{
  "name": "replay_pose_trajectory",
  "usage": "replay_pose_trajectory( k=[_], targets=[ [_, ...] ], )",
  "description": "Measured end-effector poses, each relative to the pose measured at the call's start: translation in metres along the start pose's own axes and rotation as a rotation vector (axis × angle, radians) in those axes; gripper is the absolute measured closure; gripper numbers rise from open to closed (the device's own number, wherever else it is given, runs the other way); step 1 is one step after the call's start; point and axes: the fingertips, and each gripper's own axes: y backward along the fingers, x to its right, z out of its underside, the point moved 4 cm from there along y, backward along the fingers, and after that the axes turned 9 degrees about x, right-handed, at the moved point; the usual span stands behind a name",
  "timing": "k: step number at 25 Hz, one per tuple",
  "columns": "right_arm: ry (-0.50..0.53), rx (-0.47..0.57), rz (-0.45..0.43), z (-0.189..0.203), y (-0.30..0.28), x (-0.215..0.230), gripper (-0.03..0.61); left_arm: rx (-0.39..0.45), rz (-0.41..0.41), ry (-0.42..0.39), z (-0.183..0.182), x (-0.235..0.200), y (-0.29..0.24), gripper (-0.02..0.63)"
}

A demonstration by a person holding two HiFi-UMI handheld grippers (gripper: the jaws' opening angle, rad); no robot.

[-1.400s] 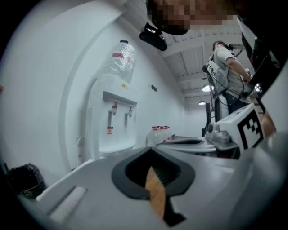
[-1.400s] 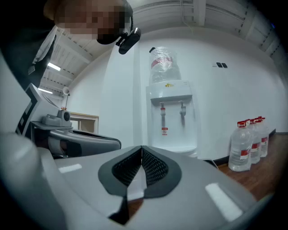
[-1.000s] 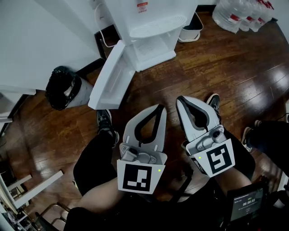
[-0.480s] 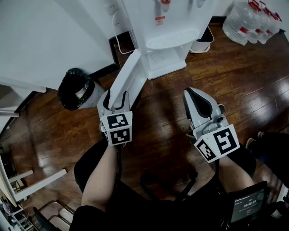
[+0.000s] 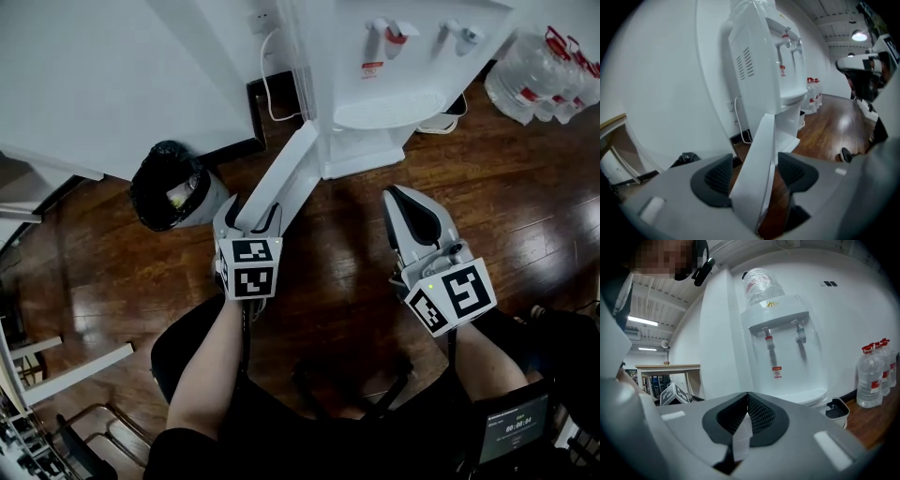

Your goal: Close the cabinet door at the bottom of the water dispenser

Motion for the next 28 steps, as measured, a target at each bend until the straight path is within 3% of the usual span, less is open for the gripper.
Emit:
replay_pose_trajectory(
  k=[5, 14, 19, 28],
  targets=[
    [0.008, -0.039, -0.053, 0.011, -0.025, 0.000, 0.574, -0.036, 0.037, 0.036, 0.000, -0.003, -0.008, 0.310],
    [0.010, -0.075, -0.093, 0.023, -0.048, 0.002, 0.574, -0.122, 0.110, -0.013, 0.006, 0.001, -0.012, 0.365],
    [-0.017, -0.085, -0.101, 0.026, -0.049, 0.000, 0.574, -0.123, 0.114, 0.013, 0.005, 0.005, -0.007, 0.365],
    [0.016, -0.085, -0.107, 0.020, -0.045, 0.005, 0.574, -0.144, 0.224, 0.027, 0.008, 0.050, 0.006, 0.365]
  ],
)
